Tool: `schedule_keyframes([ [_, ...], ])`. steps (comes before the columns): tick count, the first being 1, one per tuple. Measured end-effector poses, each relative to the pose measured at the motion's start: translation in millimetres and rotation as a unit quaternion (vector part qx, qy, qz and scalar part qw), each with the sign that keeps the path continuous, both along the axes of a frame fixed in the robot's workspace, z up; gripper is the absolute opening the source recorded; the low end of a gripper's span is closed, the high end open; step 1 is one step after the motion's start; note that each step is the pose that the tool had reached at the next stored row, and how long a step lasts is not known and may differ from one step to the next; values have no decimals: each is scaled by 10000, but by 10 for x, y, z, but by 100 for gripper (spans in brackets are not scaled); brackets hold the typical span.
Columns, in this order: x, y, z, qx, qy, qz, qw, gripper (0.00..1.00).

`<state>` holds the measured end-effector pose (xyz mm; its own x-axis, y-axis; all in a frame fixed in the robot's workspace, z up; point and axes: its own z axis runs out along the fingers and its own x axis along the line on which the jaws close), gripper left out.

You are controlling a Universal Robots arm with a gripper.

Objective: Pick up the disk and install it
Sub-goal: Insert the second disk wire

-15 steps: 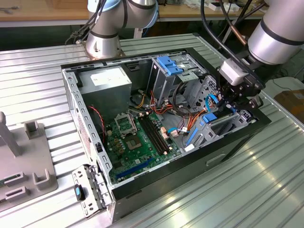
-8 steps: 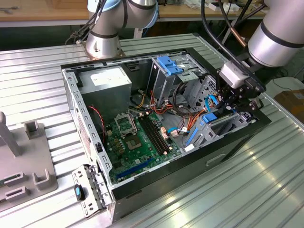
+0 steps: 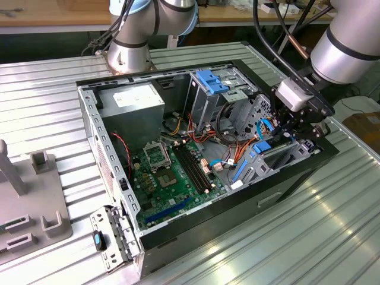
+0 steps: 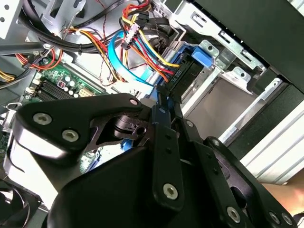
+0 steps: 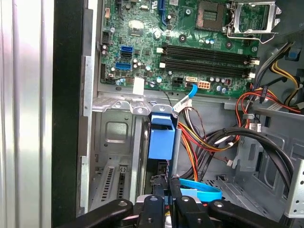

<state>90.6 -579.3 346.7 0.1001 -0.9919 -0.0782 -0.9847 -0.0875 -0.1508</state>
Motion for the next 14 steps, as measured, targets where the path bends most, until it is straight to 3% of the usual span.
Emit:
schedule_keyframes([
  [4, 0, -12, -1, -1, -4, 1, 10000, 16],
  [7, -10, -20, -9, 1, -36, 1, 10000, 16],
  [10, -33, -21, -11, 1, -44, 1, 10000, 16],
  [14, -33, 20, -11, 2, -47, 0, 10000, 16],
])
